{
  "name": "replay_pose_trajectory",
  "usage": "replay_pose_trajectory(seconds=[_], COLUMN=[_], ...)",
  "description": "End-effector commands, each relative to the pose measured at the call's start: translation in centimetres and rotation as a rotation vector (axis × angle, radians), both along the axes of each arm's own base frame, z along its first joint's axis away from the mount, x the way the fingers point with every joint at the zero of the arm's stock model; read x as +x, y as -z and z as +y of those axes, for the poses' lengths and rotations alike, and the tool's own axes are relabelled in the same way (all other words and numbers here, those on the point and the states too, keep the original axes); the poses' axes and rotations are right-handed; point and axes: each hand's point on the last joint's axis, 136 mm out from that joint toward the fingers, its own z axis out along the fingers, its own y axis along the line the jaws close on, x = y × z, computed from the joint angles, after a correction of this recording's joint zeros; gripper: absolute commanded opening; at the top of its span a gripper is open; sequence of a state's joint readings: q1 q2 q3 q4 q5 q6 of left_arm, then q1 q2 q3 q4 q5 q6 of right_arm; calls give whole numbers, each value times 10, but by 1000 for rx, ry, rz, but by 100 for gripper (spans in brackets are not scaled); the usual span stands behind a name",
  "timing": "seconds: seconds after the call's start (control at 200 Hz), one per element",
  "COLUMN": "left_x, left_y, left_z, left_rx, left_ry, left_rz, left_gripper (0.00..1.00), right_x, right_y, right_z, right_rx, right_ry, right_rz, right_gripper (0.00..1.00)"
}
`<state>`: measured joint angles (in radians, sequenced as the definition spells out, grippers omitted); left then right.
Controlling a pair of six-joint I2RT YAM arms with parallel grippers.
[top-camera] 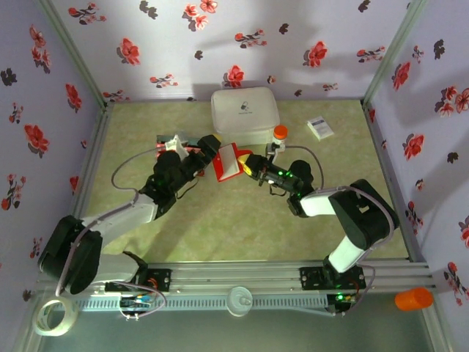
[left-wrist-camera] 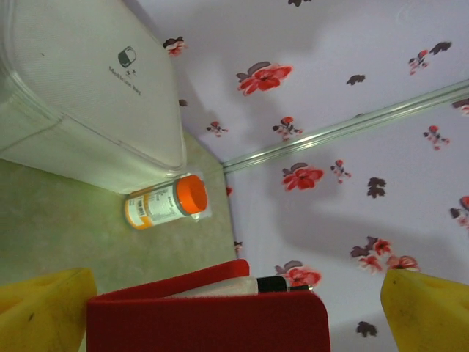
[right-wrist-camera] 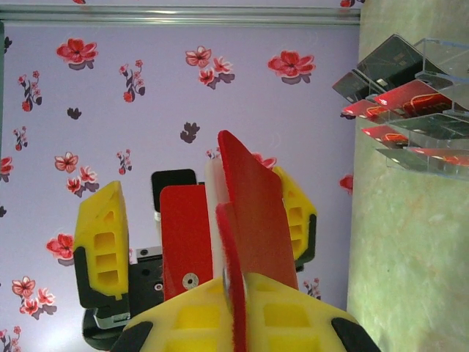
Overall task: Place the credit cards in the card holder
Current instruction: Open the card holder at the bottom-center of the table.
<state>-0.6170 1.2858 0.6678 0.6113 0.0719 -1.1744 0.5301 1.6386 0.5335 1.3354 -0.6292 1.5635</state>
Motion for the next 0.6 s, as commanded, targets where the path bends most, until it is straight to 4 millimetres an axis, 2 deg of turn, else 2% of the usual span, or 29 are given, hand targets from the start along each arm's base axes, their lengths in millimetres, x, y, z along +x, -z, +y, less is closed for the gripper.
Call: replay_pose_trajectory(seconds=[0.0,0.265,0.595], left_x=[-6,-20,-43], left_y=[4,34,98], left_z=[7,14,29], left_rx=[191,512,817], left_ry=[16,69,80], left_rz=[7,105,230], left_gripper=[100,100,100], right_x=[-3,-7,-17], right_y=[-5,5,29], right_z=[-3,-6,-14], right_rx=[7,-11,-52], right_ry=[-2,4,18], right_rz=[-56,-40,-5], right_gripper=[0,0,0])
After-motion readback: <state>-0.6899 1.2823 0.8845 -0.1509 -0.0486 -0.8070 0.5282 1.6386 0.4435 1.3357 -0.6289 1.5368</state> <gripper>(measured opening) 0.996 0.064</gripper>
